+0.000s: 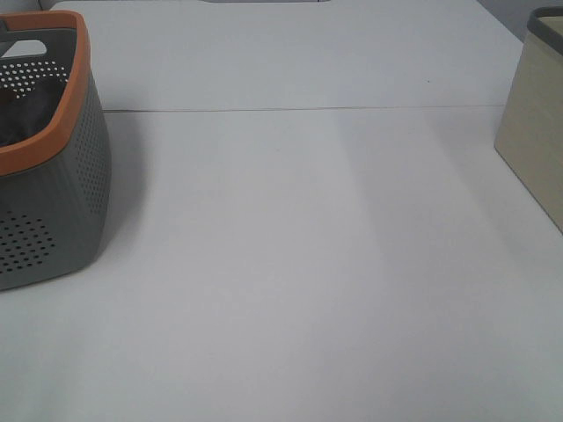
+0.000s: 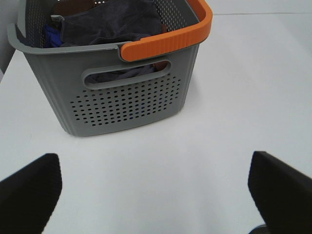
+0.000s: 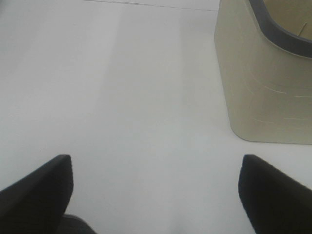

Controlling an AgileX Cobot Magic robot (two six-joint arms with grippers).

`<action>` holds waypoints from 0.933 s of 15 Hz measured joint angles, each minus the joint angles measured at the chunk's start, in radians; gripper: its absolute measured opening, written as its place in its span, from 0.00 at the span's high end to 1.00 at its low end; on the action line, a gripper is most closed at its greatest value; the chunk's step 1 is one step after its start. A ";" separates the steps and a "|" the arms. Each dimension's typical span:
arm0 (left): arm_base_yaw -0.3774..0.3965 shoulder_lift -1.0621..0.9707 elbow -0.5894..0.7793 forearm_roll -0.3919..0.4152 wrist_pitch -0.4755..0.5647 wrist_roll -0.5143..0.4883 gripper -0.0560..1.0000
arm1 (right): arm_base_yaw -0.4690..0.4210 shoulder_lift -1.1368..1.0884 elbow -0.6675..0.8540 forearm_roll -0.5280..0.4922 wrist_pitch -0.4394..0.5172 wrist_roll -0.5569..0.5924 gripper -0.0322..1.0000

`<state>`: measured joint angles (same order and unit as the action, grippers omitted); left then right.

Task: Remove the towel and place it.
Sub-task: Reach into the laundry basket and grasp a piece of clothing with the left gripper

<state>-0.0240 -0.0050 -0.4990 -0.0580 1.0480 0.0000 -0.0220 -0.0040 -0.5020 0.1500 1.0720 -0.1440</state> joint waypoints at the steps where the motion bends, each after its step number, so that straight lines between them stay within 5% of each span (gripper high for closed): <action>1: 0.000 0.000 0.000 0.000 0.000 0.000 0.02 | 0.000 0.000 0.000 0.000 0.000 0.000 0.17; 14: 0.000 0.000 0.000 0.001 0.000 0.000 0.02 | 0.000 0.000 0.000 0.000 0.000 0.000 0.17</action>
<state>-0.0240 -0.0050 -0.4990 -0.0570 1.0480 0.0000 -0.0220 -0.0040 -0.5020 0.1500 1.0720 -0.1440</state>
